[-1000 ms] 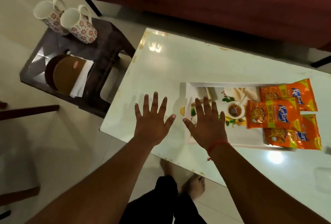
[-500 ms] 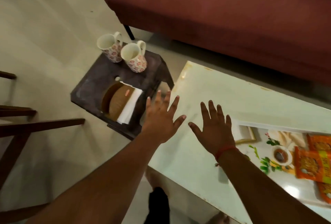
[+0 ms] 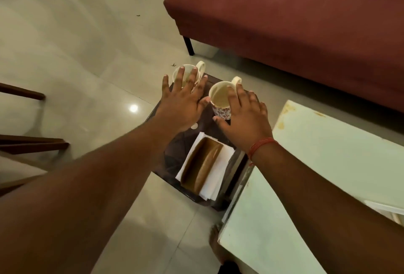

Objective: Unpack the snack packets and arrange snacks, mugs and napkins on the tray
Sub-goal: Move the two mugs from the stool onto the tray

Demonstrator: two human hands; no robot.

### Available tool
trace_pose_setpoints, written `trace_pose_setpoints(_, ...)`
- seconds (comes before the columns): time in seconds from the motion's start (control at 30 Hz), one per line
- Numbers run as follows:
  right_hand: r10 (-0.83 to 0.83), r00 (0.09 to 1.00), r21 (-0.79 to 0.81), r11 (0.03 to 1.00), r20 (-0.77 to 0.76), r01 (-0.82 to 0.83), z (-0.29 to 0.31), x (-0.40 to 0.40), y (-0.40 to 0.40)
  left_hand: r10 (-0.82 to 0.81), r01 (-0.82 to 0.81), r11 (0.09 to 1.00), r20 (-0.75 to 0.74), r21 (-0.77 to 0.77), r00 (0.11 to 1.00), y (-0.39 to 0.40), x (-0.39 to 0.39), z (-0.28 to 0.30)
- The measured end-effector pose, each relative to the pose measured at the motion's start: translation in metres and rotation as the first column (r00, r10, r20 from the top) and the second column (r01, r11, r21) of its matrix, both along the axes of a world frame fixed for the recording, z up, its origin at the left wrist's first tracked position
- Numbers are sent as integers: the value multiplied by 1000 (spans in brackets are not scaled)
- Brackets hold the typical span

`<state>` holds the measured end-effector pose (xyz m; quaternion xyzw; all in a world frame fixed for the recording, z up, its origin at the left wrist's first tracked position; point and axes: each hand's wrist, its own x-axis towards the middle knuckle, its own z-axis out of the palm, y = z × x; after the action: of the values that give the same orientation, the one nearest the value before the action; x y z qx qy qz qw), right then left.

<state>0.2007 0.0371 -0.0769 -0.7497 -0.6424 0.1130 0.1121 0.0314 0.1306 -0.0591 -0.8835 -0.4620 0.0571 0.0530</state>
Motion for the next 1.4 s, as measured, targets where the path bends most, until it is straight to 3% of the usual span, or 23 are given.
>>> trace_pose_setpoints(0.17, 95, 988, -60, 994, 124, -88, -3, -11, 39, -7, 4, 996, -37, -89, 999, 49, -8, -9)
trace_pose_setpoints(0.33, 92, 989, -79, 993, 117, -83, 0, -9, 57, -19, 16, 970, -13, -243, 1000, 81, 0, -12)
trace_pose_setpoints(0.57, 95, 993, -103, 991, 63, -88, 4, -8, 67, -34, 29, 973, -19, -230, 999, 89, 15, -5)
trace_pose_setpoints(0.67, 48, 999, -62, 997, -12, -49, 8, 2, 55, -128, 124, 977, -9, -171, 992, 75, 32, 1)
trace_pose_setpoints(0.87, -177, 981, 19, 984, -82, 179, 18, 51, -32, -322, 332, 935, 97, -123, 942, 11, 103, 14)
trace_pose_setpoints(1.1, -446, 882, -115, 894, -149, 433, 13, 130, -191, -474, 503, 830, 172, -241, 864, -129, 210, 11)
trace_pose_setpoints(1.4, -610, 776, -278, 782, -161, 557, -14, 218, -372, -562, 595, 719, 204, -359, 802, -310, 336, -9)
